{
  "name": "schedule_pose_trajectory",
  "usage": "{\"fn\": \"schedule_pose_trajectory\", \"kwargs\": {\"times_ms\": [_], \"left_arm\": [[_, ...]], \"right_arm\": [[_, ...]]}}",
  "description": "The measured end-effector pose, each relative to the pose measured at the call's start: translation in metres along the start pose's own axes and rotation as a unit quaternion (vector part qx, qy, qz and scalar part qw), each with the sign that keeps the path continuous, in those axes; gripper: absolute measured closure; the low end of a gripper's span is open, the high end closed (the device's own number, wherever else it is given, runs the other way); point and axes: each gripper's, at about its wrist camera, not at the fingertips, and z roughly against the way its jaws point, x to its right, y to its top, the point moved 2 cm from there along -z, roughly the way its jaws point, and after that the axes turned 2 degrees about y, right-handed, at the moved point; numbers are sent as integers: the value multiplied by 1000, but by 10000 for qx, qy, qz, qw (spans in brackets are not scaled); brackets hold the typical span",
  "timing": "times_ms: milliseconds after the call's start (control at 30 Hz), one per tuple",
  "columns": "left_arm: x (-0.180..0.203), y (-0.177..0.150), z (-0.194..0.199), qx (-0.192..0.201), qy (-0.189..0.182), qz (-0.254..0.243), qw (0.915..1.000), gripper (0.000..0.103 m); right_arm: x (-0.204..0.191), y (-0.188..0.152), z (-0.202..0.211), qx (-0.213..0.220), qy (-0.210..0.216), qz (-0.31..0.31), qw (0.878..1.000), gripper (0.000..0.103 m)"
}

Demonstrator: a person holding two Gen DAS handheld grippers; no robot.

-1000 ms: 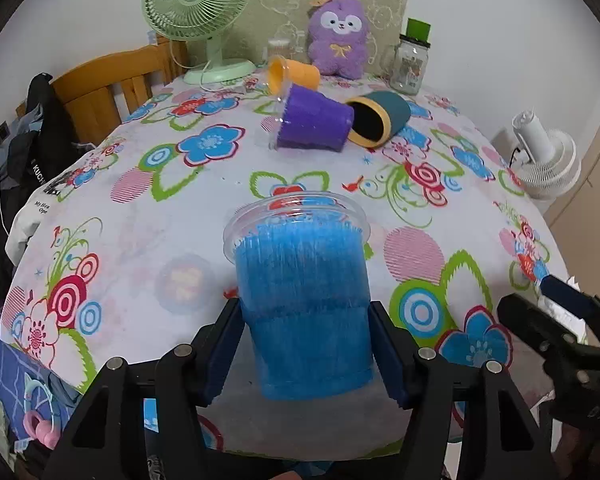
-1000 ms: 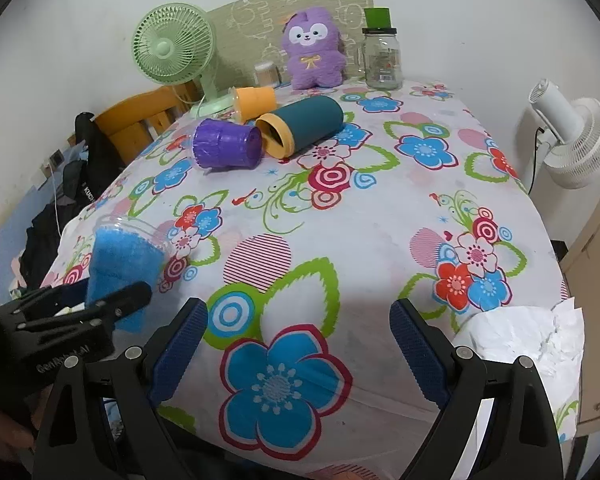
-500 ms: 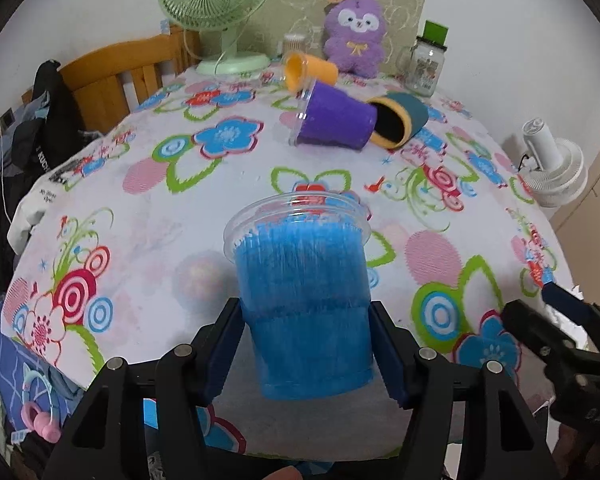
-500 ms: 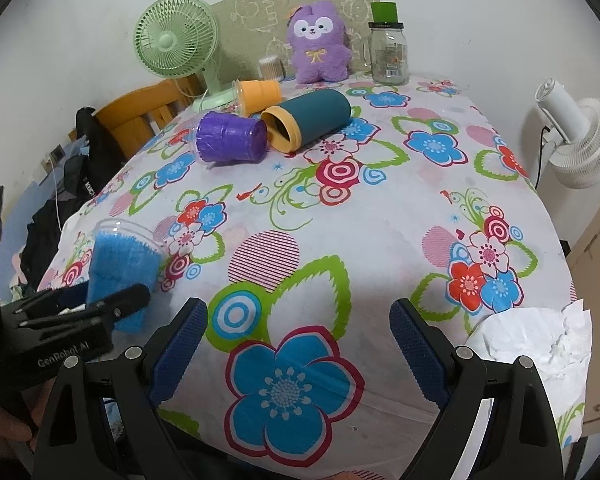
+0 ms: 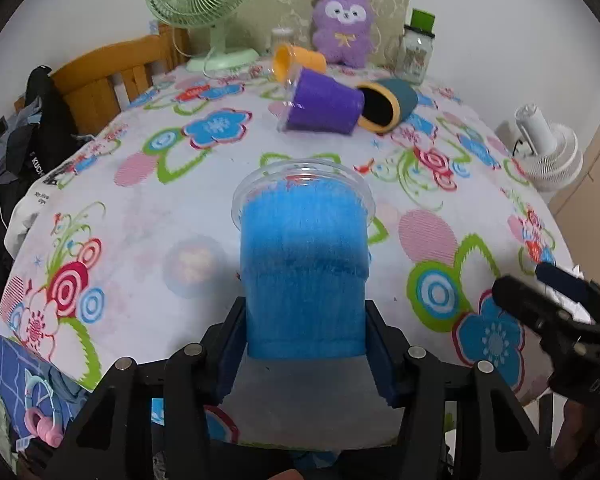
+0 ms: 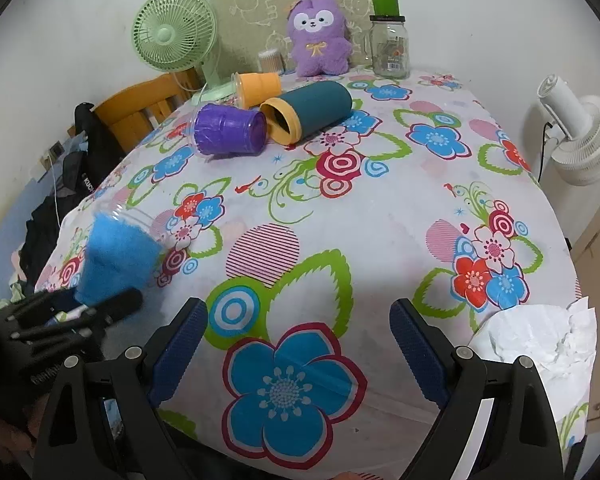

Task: Flip cup upside down
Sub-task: 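Rotate the held blue cup with the left tool so its bottom faces up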

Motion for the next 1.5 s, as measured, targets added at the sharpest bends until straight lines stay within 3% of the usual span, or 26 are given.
{"fn": "schedule_pose_trajectory", "kwargs": {"times_ms": [800, 967, 1500], "left_arm": [[-17, 28, 38, 243, 32, -40, 9997, 47], [-20, 29, 37, 234, 8, 0, 9997, 51], [-27, 40, 57, 618, -59, 66, 9980, 52]], "right_arm": [[-13, 1, -6, -56, 124, 127, 9998, 9], [-14, 1, -7, -69, 122, 152, 9998, 9], [-24, 5, -7, -34, 106, 318, 9994, 9]]}}
